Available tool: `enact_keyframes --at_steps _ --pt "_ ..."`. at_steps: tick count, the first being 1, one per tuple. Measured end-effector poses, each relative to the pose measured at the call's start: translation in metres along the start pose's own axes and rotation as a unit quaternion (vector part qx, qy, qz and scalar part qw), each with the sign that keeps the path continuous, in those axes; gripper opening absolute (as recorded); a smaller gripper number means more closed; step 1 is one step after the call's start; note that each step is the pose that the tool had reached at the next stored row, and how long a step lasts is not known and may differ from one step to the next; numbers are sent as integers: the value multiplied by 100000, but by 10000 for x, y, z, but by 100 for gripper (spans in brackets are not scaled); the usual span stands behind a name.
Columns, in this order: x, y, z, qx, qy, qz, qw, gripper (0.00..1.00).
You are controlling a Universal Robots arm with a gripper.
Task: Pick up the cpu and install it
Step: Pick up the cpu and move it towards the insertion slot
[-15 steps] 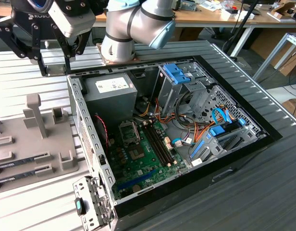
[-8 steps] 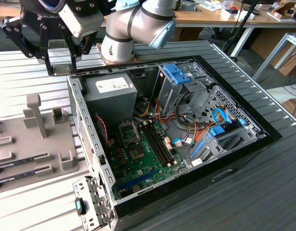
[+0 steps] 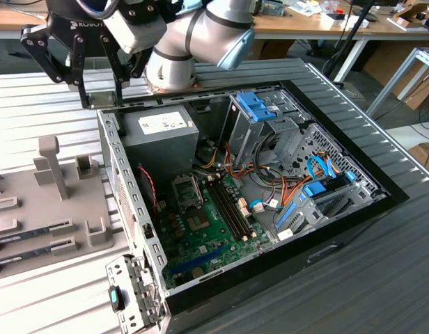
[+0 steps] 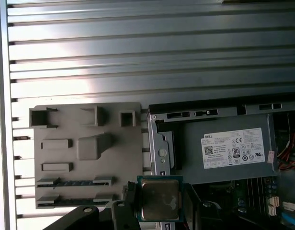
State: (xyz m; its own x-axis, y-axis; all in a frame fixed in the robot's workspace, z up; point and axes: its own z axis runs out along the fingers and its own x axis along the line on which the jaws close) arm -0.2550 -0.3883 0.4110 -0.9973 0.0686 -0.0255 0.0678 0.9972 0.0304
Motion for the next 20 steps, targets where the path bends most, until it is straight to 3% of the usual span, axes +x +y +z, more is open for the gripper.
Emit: enact_keyframes --at_steps 6,20 --pt "-125 8 9 24 -1 -3 100000 47" --pt "-288 19 21 96 -6 -5 100000 47"
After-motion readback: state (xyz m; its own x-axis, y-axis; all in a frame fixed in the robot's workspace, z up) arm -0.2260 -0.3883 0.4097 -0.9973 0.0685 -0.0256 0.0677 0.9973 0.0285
